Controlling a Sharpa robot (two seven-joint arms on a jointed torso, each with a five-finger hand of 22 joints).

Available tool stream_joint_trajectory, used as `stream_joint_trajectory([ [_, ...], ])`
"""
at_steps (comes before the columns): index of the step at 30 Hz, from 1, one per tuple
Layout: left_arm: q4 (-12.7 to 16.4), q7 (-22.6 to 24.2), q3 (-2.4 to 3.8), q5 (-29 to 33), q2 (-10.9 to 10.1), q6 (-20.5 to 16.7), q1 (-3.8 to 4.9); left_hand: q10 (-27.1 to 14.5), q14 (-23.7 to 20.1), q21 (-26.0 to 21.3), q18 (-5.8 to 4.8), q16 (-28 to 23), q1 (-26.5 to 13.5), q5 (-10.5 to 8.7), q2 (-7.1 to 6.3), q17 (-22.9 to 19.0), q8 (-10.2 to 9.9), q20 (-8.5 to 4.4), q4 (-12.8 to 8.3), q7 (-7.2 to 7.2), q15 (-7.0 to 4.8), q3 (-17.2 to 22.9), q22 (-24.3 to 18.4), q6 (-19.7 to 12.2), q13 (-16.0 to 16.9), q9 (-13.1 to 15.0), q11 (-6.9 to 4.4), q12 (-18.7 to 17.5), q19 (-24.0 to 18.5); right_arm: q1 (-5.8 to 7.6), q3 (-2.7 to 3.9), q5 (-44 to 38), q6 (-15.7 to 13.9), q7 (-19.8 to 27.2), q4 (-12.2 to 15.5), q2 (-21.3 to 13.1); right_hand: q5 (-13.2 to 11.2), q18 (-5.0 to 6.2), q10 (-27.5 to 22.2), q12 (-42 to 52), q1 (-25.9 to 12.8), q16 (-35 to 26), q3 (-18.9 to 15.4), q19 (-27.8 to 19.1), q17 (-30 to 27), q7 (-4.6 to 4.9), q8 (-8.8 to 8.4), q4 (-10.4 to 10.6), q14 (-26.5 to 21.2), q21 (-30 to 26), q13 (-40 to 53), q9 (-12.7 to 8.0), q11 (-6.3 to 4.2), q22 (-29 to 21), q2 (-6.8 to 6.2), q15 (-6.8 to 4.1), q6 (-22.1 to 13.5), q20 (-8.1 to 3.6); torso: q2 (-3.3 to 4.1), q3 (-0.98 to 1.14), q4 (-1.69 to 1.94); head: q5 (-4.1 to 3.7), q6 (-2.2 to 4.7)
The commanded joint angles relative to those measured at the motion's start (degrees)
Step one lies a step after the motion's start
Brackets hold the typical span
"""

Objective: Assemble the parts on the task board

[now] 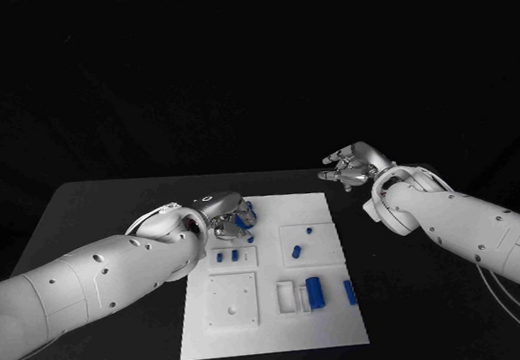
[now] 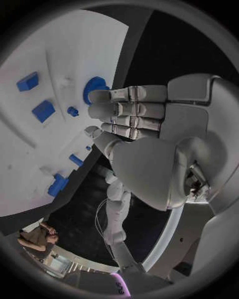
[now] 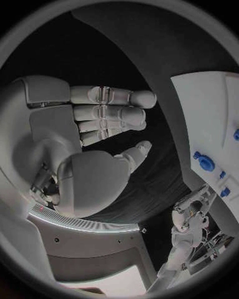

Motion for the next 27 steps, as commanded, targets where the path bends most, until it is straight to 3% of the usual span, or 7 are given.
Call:
stream_joint_trajectory([
  [1, -1.0, 0.4, -0.04, -4.4, 0.7, 1.0, -0.21, -1.7, -0.3, 0.3, 1.05, 0.5, 0.3, -0.2, -0.54, -0.4, -0.2, 0.55, 0.7, 0.09, 0.25, 0.0, 1.2, -0.4, 0.0, -0.1, 0.44, -0.2, 0.2, -0.02, 0.02, 1.7, -1.8, 2.0, 0.3, 0.1, 0.2, 0.07, 0.2, -0.1, -0.4, 0.2, 0.4, 1.9, -0.1, 0.14, -0.06, 0.0, -0.5, -0.3, -0.3, 0.0, -0.15, -0.1, -0.15, -0.1, -0.7, -0.27, 0.08, -0.03, -0.04, -0.14, 0.17],
  [8, -2.7, 0.4, -0.19, -5.8, 1.9, 1.2, -0.78, -1.9, 0.0, 1.2, 1.34, 2.0, 1.2, 0.55, -0.78, -1.2, -0.2, 0.46, 1.6, 0.14, -0.09, 0.3, 1.3, -1.1, -0.1, -0.2, 0.22, -0.2, 0.4, -0.02, 0.02, 2.1, -2.0, 2.2, 0.5, 0.3, 0.4, 0.07, 0.0, -0.1, -0.4, 0.3, 0.5, 1.9, -0.2, 0.17, -0.07, -0.1, -0.5, -0.4, -0.6, 0.0, -0.12, -0.1, -0.15, -0.09, -1.0, -0.27, 0.0, -0.12, -0.06, -0.14, 0.14],
  [16, -4.4, 0.5, -0.22, -6.5, 3.0, 2.1, -1.39, -1.4, 0.5, 3.9, 0.94, 3.9, 0.7, 0.75, -0.8, -1.3, -0.3, -0.24, 1.3, 0.01, -0.75, 2.3, 1.4, -0.6, -0.1, -0.3, -0.28, -0.2, 0.2, -0.02, 0.02, 2.2, -1.8, 2.2, 0.6, 0.4, 0.8, 0.08, 0.0, 0.0, -0.5, 0.4, 0.8, 1.9, -0.4, 0.18, -0.05, -0.3, -0.5, -0.4, -1.0, 0.0, -0.12, -0.2, -0.15, -0.09, -0.9, -0.27, 0.04, -0.1, -0.13, -0.18, 0.15],
  [21, -5.1, 0.7, -0.23, -6.6, 3.3, 2.1, -1.58, 0.3, 0.6, 5.8, 1.11, 5.4, 0.2, 0.76, -0.84, -1.2, -0.3, -0.22, 1.2, -0.03, -0.7, 3.4, 1.4, -0.8, -0.1, -0.3, -0.53, -0.3, -0.2, -0.02, 0.02, 2.3, -1.7, 2.1, 0.7, 0.4, 0.9, 0.07, -0.1, 0.1, -0.6, 0.4, 0.9, 1.9, -0.4, 0.19, -0.07, -0.3, -0.5, -0.4, -1.1, 0.0, -0.12, -0.2, -0.15, -0.09, -1.0, -0.27, 0.01, -0.11, 0.01, -0.32, -0.02],
  [27, -6.2, 0.6, -0.22, -6.9, 3.8, 1.8, -1.83, 1.5, 0.7, 8.3, 1.07, 6.6, -0.2, 0.92, -1.21, -1.3, -0.3, -0.5, 0.9, -0.11, -0.98, 5.2, 1.3, -1.1, -0.1, -0.3, -0.88, -0.2, -0.8, -0.02, 0.02, 2.3, -1.7, 2.1, 1.0, 0.5, 1.1, 0.06, -0.1, 0.2, -0.6, 0.4, 1.0, 1.9, -0.5, 0.19, -0.07, -0.4, -0.6, -0.4, -1.2, 0.0, -0.12, -0.2, -0.14, -0.1, -1.0, -0.28, 0.1, -0.1, -0.15, -0.46, -0.06],
])
